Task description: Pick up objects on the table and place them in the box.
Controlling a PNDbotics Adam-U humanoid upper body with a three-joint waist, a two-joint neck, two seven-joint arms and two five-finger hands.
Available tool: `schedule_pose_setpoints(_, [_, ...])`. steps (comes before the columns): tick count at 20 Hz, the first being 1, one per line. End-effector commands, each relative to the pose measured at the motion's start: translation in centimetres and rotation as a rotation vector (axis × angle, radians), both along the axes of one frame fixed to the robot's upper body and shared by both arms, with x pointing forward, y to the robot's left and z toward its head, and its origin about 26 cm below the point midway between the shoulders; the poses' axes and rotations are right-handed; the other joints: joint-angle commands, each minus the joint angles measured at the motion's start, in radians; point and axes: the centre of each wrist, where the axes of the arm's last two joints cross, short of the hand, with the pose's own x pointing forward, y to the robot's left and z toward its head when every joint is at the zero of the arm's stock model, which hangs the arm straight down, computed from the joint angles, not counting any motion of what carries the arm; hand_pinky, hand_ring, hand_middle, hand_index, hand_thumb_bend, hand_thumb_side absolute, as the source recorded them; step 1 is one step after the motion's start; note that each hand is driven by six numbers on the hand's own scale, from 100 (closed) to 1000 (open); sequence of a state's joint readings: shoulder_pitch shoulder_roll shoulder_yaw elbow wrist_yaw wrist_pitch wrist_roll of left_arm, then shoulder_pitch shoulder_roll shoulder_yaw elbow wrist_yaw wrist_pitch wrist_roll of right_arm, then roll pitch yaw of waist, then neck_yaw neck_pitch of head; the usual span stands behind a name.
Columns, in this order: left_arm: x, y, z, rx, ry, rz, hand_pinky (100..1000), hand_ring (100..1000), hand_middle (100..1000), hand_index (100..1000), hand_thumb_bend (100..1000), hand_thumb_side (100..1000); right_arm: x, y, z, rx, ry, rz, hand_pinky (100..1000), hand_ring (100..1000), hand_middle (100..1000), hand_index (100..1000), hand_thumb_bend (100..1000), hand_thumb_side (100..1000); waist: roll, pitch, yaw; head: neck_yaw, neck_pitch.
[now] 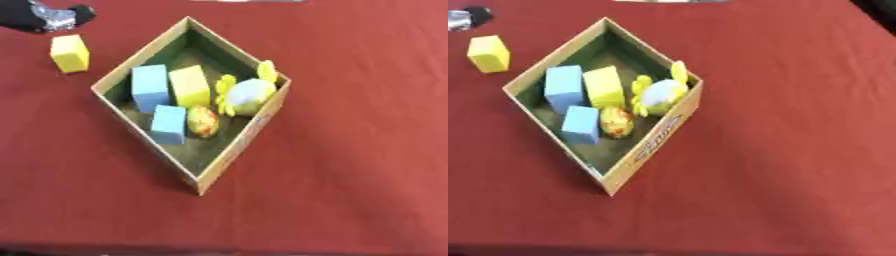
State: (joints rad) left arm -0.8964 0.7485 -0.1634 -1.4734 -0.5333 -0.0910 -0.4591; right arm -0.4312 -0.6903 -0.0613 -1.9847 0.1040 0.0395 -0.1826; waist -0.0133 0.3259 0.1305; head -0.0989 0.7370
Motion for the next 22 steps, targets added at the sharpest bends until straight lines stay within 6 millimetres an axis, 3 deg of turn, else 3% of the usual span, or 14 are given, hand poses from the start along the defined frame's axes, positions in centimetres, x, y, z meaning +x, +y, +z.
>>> schedule_pose_setpoints(1, [-0.5,2.9,1.5,0.055,-0.030,0.059,923,913,811,907,525,487,-0.5,-0.3,1.2,-0.027,-0.041,-0.015,874,821,656,829,100,535,-0.004,-0.023,-0.002,0.000,-0.012])
schedule_pose_setpoints(9, [0.9,7.2,0.1,0.179,0.074,0.131,934,922,830,917,590,444,-0.5,-0.3,1.3,-0.020,-0.047,-0.020,874,820,655,828,100,535,-0.011,-0.008,-0.015,0.007,-0.028])
schedule_pose_setpoints(15, [1.8,7.9,-0.3,0.216,0.111,0.110,960,930,841,913,634,460,-0.5,-0.3,1.3,-0.017,-0.046,-0.022,874,819,653,827,100,534,-0.014,0.000,-0.029,0.017,-0.048])
schedule_pose_setpoints(22, [2.9,8.4,-0.3,0.231,0.169,0.071,979,934,848,917,589,482,-0.5,-0.3,1.3,-0.013,-0.041,-0.025,875,818,650,825,100,533,-0.010,0.013,-0.050,0.019,-0.064])
